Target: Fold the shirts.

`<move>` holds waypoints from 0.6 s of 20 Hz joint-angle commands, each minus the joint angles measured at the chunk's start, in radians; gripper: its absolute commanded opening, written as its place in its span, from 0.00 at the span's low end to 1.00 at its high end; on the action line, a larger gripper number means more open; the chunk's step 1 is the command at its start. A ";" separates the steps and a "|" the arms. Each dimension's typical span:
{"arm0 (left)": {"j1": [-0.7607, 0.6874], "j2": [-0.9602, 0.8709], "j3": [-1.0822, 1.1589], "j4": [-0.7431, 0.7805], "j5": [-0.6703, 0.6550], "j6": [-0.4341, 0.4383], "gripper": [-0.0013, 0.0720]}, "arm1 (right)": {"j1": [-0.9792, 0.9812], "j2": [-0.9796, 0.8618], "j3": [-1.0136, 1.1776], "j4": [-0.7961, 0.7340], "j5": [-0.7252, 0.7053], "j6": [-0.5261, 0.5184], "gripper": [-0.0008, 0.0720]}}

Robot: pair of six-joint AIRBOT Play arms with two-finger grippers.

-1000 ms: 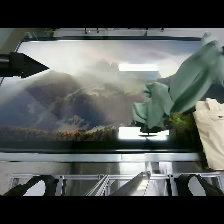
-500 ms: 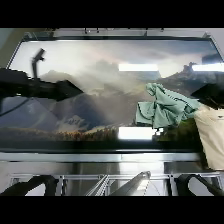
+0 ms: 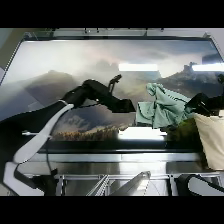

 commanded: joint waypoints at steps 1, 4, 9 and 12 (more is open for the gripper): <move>-0.077 -0.198 0.253 -0.003 -0.014 -0.089 0.82 | 0.001 -0.017 0.000 0.024 -0.036 0.000 0.77; -0.085 -0.315 0.405 -0.003 0.011 -0.175 0.82 | 0.001 -0.017 0.000 0.084 -0.039 -0.004 0.77; -0.091 -0.468 0.600 -0.003 0.094 -0.267 0.66 | 0.001 -0.017 0.000 0.120 -0.039 -0.027 0.77; -0.098 -0.475 0.589 -0.003 0.078 -0.267 0.21 | 0.001 -0.017 0.000 0.120 -0.039 -0.026 0.77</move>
